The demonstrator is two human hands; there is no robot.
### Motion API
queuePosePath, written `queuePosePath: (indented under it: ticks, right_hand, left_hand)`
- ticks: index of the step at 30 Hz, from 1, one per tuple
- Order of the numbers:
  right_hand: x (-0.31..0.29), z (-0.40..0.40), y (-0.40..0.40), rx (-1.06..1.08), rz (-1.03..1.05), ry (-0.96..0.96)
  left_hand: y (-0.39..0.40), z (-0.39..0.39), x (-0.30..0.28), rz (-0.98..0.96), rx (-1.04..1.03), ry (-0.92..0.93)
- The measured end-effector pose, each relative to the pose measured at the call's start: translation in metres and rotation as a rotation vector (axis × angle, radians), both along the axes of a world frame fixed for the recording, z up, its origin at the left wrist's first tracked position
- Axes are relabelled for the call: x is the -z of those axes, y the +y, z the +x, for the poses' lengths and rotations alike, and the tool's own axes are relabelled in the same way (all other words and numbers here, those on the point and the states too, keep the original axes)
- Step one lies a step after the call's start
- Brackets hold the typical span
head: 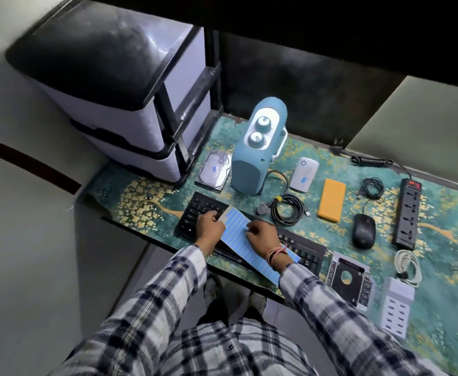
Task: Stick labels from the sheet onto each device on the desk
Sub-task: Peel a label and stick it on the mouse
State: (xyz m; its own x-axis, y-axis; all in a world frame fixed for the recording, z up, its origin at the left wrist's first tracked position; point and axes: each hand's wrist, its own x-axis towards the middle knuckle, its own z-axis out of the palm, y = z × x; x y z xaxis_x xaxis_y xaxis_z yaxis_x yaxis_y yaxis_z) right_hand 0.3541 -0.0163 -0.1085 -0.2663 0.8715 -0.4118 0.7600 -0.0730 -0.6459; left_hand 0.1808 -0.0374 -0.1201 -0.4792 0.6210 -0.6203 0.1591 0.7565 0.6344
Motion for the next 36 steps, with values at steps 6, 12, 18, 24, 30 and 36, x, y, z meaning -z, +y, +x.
queuePosePath:
  ticks: [6, 12, 18, 24, 30, 36]
  right_hand:
    - [-0.004, -0.001, 0.002, 0.032, 0.041, 0.02]
    - [-0.013, -0.013, 0.015, 0.054, 0.12, 0.106]
    - [-0.013, -0.014, 0.024, 0.032, 0.1, 0.124]
    - [-0.012, -0.011, 0.023, 0.071, 0.099, 0.181]
    - [-0.01, -0.003, 0.027, 0.078, 0.071, 0.201]
    - [-0.007, 0.005, 0.029, 0.08, 0.061, 0.216]
  left_hand:
    - [0.001, -0.003, -0.006, 0.105, -0.113, -0.272]
    - [0.003, -0.002, -0.016, 0.082, -0.14, -0.572]
    - [0.006, -0.005, -0.019, 0.05, -0.061, -0.667]
    - [0.007, -0.004, -0.019, 0.045, 0.019, -0.648]
    - [0.009, 0.004, -0.025, 0.058, 0.061, -0.615]
    - [0.01, 0.005, -0.027, 0.052, 0.077, -0.583]
